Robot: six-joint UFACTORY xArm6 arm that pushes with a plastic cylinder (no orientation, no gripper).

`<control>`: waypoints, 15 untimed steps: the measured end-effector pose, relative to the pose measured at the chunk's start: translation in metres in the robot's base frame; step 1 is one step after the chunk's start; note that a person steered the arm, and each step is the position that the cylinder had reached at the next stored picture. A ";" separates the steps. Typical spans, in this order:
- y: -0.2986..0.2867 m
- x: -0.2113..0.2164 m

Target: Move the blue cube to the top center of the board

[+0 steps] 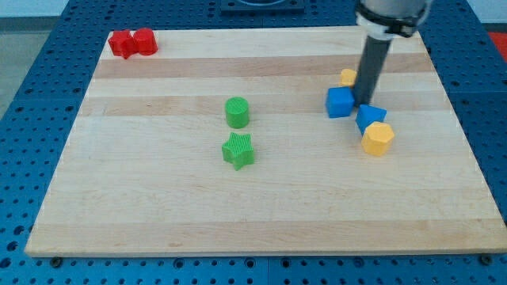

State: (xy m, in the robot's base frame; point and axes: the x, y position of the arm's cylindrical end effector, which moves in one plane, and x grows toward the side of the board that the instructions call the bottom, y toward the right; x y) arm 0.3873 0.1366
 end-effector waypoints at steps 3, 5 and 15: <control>-0.025 0.029; -0.101 0.011; -0.127 -0.120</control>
